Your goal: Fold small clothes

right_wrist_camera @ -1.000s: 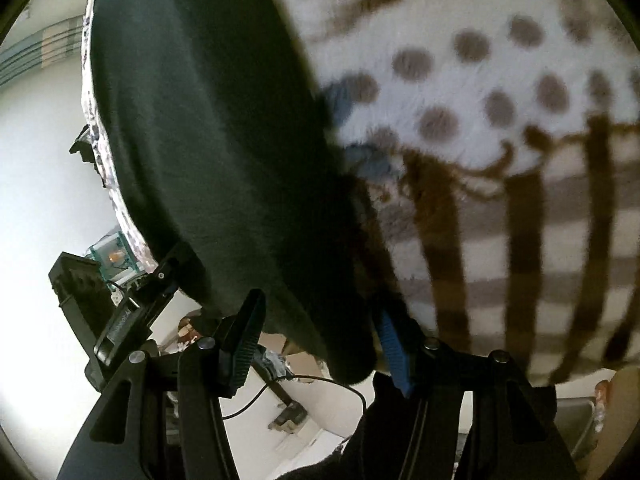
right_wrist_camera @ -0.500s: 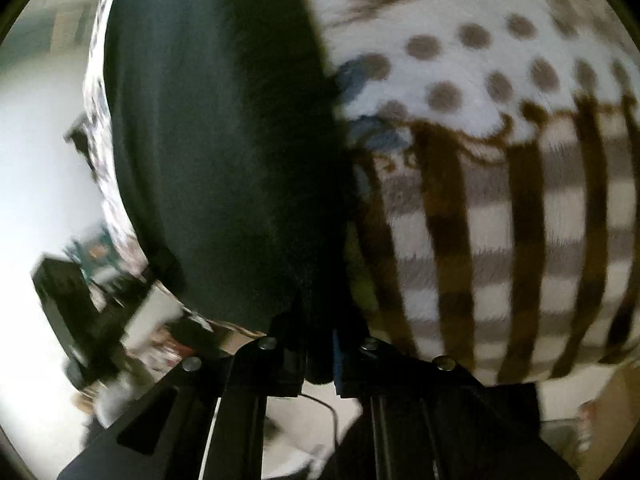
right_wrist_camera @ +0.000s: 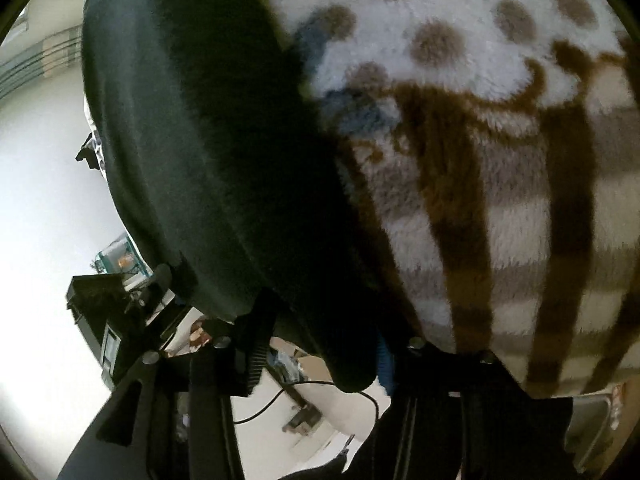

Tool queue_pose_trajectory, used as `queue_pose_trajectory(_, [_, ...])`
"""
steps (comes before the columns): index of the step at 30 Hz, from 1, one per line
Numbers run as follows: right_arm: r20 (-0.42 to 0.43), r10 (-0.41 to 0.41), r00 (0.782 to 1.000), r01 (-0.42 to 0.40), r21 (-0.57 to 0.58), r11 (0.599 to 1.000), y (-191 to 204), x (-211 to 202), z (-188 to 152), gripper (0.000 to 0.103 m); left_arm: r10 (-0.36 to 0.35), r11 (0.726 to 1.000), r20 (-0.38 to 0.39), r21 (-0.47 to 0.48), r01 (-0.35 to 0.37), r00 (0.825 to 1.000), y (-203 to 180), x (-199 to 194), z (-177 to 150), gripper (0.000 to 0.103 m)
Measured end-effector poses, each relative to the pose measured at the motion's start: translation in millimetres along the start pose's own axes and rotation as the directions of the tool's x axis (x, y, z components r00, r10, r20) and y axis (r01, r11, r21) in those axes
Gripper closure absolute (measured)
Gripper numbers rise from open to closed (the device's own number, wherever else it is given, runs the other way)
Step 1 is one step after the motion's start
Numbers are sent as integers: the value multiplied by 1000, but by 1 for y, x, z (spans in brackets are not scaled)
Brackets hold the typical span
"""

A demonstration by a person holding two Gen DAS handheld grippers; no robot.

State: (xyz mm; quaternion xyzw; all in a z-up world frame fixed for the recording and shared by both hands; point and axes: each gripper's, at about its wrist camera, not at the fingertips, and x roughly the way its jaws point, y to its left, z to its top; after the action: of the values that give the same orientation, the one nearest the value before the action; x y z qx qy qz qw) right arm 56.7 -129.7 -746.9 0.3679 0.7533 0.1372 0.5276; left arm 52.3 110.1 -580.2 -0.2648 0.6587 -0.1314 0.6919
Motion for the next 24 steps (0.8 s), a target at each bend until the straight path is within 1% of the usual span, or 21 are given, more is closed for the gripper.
queue_pose_trajectory(3, [28,2,1000,-2,-17,1000,9,-6,-9,92,-17,1000,21,-7,18,1000,-7,-9,-3,95])
queue_pose_trajectory(8, [60,32,998,-28,-67,997,35,-31,-24,93,-87,996,68,-15,88,994,-22,-40,-2,95])
queue_pose_trajectory(10, [75,52,996,-45,-91,995,47,-47,-29,93,-136,990,103,-19,139,985,-32,-59,2,95])
queue_pose_trajectory(13, [114,89,989,-74,-130,989,70,-75,-30,93,-172,985,156,15,172,973,-54,-80,15,95])
queue_pose_trajectory(15, [150,114,982,-92,-148,985,87,-97,-24,93,-185,983,194,39,181,963,-74,-88,32,95])
queue_pose_trajectory(18, [219,146,965,-106,-182,977,121,-129,-9,93,-220,975,262,78,206,940,-99,-103,64,95])
queue_pose_trajectory(20, [266,172,948,-118,-205,972,143,-150,11,93,-236,971,300,108,213,924,-110,-112,92,95])
queue_pose_trajectory(23, [333,195,922,-118,-238,964,177,-178,48,93,-251,967,342,131,218,906,-122,-109,146,95])
queue_pose_trajectory(24, [363,200,910,-115,-242,963,190,-188,67,93,-249,968,354,131,216,901,-125,-105,166,95])
